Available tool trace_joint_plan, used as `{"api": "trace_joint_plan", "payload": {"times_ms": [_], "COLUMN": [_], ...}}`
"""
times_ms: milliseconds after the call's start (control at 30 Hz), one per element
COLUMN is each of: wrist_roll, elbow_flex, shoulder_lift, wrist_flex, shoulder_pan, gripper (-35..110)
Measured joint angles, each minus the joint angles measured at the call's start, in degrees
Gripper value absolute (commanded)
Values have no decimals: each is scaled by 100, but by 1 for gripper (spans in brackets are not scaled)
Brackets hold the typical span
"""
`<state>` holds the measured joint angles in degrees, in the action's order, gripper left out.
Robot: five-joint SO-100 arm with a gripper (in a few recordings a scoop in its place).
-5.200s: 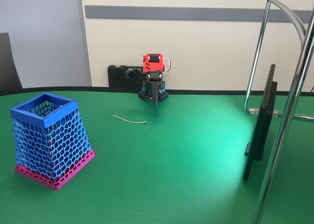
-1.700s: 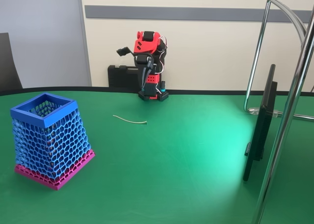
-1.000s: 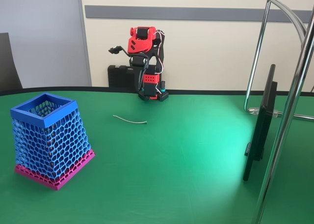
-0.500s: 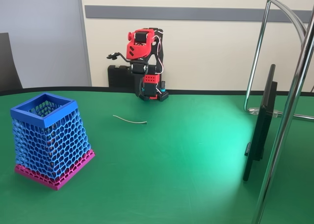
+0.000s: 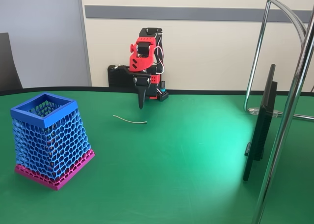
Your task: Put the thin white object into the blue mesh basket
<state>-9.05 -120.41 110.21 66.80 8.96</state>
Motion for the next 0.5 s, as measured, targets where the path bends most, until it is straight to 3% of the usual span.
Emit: {"api": "trace_joint_plan", "payload": {"times_ms": [500], "wrist_roll": [255], "elbow_flex": [-132], "shoulder_lift": [-949], "wrist_flex": [-448], "shoulder_pan": [-176], "gripper": [15]}}
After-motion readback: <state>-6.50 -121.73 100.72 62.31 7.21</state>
